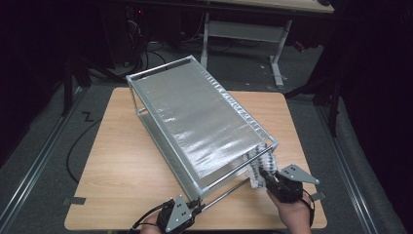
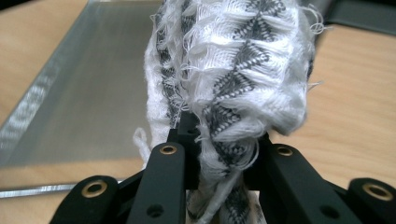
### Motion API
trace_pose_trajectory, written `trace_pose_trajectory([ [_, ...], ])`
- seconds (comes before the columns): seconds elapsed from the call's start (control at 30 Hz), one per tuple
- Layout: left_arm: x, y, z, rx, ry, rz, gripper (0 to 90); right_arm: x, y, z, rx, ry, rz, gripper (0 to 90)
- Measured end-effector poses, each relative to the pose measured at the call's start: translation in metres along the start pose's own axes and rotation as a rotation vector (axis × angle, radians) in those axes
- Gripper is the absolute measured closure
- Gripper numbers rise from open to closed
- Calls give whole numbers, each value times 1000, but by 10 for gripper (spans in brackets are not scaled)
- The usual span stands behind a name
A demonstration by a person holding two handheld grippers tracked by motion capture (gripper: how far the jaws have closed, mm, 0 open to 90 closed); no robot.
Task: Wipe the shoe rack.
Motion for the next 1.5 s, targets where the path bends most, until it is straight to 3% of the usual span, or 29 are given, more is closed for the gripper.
trace_pose_trajectory([
  [0.17, 0, 0, 0, 0, 3, -2, 794, 10, -15, 11, 69, 36, -44, 757],
  [0.43, 0, 0, 0, 1, 7, 0, 794, -5, -14, 18, 76, -6, 2, 757],
  [0.53, 0, 0, 0, 2, 7, 0, 794, -16, -15, 24, 87, -18, 37, 756],
  [0.83, 0, 0, 0, 1, 8, 0, 793, -57, -16, 43, 112, -115, 141, 755],
  [1.5, 0, 0, 0, 3, 6, -3, 794, -134, -27, 66, 167, -232, 318, 754],
])
Point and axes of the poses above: each handheld gripper's, and its own axes: y roughly forward along the jaws, z roughly out of its top, x roughly to its right, the point moved 5 cm from there along y, roughly forward along the jaws, and after that the axes turned 15 degrees about -y, right-handed, at the moved point
